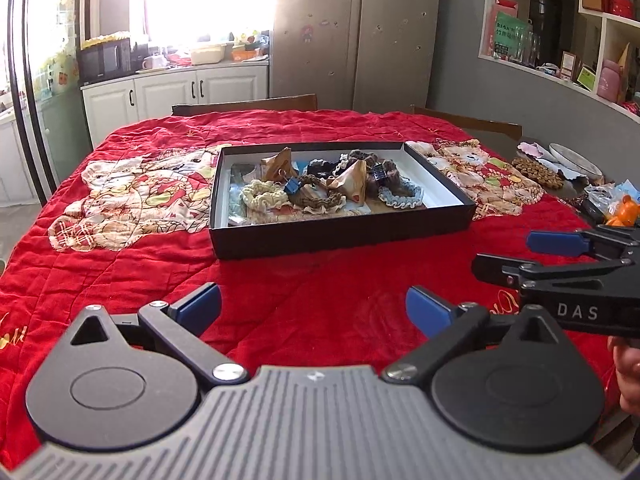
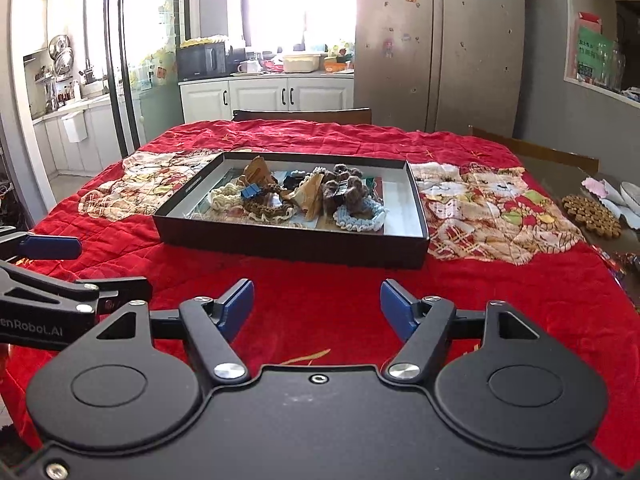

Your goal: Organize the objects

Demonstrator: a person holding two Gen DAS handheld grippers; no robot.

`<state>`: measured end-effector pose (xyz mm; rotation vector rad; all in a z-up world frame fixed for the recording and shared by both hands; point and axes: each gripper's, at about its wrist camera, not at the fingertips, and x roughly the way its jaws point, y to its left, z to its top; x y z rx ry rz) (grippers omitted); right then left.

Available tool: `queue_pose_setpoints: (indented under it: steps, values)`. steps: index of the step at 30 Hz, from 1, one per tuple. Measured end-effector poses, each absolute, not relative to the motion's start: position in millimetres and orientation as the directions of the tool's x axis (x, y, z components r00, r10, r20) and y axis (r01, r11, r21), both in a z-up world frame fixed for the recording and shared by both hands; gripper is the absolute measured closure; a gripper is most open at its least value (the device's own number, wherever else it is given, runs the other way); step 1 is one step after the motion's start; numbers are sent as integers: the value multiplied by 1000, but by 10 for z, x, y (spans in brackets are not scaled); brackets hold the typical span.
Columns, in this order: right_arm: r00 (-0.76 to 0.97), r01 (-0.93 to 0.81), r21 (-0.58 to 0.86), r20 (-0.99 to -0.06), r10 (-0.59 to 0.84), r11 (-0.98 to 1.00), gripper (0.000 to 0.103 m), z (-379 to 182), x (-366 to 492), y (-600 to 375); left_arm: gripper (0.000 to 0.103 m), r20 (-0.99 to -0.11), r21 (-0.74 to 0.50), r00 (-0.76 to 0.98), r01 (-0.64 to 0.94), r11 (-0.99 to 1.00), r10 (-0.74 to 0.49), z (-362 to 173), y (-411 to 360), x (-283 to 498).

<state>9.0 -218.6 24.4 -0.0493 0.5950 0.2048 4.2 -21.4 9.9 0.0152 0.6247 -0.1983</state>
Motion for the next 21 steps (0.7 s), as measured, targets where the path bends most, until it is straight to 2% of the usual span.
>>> queue_pose_setpoints:
  steps: [21]
  values:
    - [791,-191,26,-588,170,981,31,125,-34,-2189,0,-611,-52,772,180,982,-173,-25,-254,-63]
